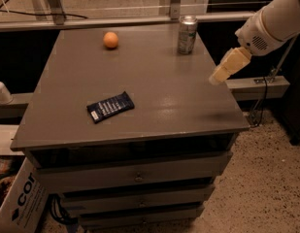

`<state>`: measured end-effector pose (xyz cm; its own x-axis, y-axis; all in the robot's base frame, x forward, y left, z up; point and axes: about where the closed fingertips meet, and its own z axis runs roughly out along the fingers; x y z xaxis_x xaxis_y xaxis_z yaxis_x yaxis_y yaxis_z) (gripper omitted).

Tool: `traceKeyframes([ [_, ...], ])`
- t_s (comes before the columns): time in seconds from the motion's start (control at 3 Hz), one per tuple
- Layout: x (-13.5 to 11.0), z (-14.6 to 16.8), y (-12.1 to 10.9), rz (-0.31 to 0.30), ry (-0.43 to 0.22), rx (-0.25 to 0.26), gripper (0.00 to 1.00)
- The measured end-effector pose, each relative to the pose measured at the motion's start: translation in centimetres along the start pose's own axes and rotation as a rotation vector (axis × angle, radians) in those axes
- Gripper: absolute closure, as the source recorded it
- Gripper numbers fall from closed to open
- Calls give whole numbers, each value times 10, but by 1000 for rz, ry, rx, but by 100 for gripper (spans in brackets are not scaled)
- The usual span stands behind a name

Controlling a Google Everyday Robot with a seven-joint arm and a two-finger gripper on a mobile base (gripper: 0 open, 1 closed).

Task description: Move 7up can near orange

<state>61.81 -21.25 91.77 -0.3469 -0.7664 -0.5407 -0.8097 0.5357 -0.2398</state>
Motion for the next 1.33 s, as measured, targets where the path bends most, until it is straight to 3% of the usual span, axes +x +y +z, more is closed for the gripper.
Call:
traceKeyframes([
  [0.67, 1, 11, 2, 20, -27, -17, 0],
  [1.33, -2, 51, -27, 125, -184, 20, 0],
])
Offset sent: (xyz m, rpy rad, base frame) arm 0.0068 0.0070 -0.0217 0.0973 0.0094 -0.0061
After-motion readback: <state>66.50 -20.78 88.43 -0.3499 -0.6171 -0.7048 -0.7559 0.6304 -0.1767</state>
